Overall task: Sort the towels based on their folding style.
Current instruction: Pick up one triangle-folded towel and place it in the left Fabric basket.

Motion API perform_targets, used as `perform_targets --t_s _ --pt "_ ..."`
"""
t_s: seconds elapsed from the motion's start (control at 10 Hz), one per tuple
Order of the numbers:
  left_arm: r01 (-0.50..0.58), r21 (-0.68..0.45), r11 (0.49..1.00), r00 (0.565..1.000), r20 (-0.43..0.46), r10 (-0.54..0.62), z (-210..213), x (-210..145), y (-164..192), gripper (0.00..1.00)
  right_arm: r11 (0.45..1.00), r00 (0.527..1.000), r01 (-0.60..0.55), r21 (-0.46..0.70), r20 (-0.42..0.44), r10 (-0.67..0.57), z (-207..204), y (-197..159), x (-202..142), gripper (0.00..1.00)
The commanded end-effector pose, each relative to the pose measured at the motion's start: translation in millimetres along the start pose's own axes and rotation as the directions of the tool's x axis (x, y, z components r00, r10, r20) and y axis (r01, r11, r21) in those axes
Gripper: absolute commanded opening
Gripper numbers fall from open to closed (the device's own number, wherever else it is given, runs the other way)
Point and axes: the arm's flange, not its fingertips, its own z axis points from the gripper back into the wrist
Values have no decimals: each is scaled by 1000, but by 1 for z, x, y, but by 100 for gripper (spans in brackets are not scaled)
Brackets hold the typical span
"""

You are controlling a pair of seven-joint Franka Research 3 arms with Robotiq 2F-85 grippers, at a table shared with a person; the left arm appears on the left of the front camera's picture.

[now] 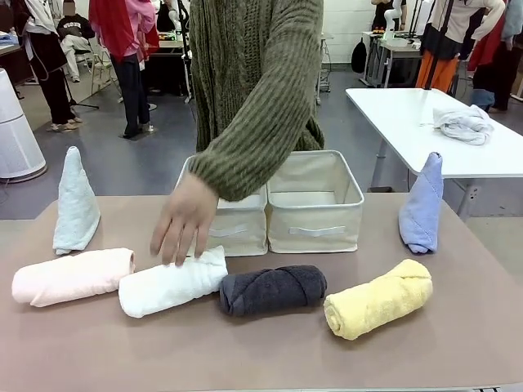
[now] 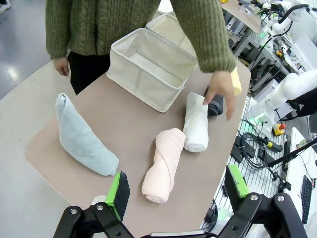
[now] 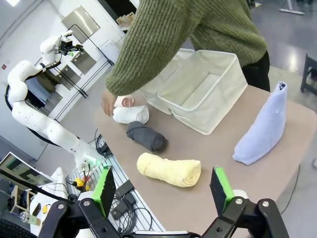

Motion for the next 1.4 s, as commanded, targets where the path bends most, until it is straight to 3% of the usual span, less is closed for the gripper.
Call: perform_targets --t_s 0.0,0.3,0.4,0.5,0.6,0.7,0.9,1.0,1.3 --pt "-2 -3 1000 1000 4 2 1 0 0 100 1000 1000 -17 17 20 17 2 -1 4 100" --pt "0 0 1000 1000 0 0 0 0 0 100 1000 1000 -17 17 20 17 2 -1 4 100" --pt "25 193 981 999 -46 -17 -13 21 -9 100 1000 1000 -17 17 20 17 2 -1 4 100" --pt "7 276 961 991 -128 30 -30 47 -24 100 1000 1000 -17 17 20 17 2 -1 4 100" --pt "-2 423 906 969 -224 106 -54 68 -35 100 1000 1000 -17 17 20 17 2 -1 4 100" --pt "24 573 819 915 -343 213 -89 87 -40 100 1000 1000 -17 17 20 17 2 -1 4 100" --pt "70 735 675 816 -431 385 -156 107 -34 100 1000 1000 -17 17 20 17 2 -1 4 100" --pt "65 762 645 792 -432 431 -185 112 -28 100 1000 1000 -17 17 20 17 2 -1 4 100" --pt "-35 759 650 760 -403 511 -231 108 11 100 1000 1000 -17 17 20 17 2 -1 4 100"
